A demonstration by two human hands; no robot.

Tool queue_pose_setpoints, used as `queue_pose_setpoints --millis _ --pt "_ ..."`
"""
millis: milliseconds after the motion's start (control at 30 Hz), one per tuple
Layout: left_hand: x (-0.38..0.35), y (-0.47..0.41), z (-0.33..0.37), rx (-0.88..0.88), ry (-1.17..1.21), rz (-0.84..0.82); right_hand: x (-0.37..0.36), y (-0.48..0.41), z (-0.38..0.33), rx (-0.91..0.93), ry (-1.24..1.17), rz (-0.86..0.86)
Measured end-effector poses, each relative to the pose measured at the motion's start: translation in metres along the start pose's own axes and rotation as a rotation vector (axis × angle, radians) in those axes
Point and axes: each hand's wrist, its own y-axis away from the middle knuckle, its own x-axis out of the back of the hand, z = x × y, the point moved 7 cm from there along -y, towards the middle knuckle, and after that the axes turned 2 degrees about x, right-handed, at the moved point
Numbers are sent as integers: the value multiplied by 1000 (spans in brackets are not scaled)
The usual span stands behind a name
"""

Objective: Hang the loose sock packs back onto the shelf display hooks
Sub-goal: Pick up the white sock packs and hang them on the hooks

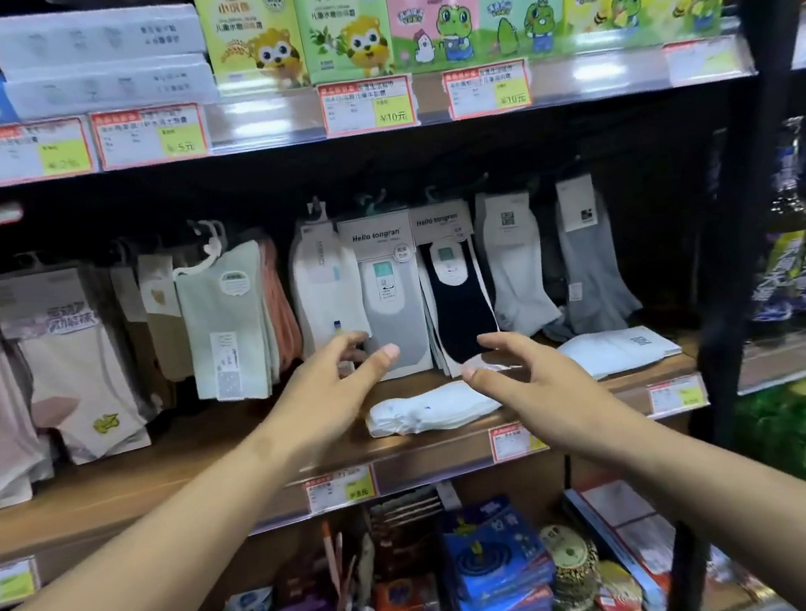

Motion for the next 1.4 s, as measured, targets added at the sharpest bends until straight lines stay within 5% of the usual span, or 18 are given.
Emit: queue_pose_setpoints --millis 433,600,1000,1233,1400 --pt "-87 -50 -19 14 -272 -418 12 -36 52 -148 102 85" --pt "-95 -55 -22 26 -345 -412 3 -38 58 -116 46 108" --pt "-58 -45 -29 173 -110 -373 -8 -36 53 -137 -41 36" --pt "-21 -32 -23 120 145 -287 -37 -46 33 -154 -307 -60" --pt "-11 -27 -12 64 210 -287 -45 -61 8 -85 -502 29"
